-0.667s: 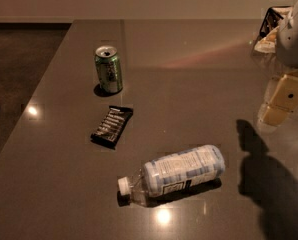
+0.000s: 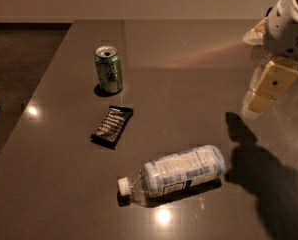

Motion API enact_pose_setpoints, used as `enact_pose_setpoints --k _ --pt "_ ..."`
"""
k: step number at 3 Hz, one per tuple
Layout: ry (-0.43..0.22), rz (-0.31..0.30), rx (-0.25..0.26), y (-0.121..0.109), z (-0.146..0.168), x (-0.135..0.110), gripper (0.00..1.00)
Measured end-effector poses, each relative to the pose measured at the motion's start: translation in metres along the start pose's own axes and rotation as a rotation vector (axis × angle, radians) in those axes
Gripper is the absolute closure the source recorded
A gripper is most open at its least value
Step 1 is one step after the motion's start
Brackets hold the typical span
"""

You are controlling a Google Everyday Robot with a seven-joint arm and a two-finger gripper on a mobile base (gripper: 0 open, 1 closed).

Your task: Move green can near blue plastic bottle

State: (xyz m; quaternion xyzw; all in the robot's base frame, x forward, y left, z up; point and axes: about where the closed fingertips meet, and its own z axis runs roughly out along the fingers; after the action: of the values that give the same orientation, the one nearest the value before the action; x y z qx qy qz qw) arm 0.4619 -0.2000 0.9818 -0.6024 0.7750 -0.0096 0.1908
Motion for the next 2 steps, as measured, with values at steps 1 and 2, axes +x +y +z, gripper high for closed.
enact_pose_setpoints --k 1,2 --pt "-0.12 0.022 -0.026 -0.023 0.018 -0.041 0.0" --pt "-0.22 0.049 -0.051 -0.039 0.04 -0.09 0.0"
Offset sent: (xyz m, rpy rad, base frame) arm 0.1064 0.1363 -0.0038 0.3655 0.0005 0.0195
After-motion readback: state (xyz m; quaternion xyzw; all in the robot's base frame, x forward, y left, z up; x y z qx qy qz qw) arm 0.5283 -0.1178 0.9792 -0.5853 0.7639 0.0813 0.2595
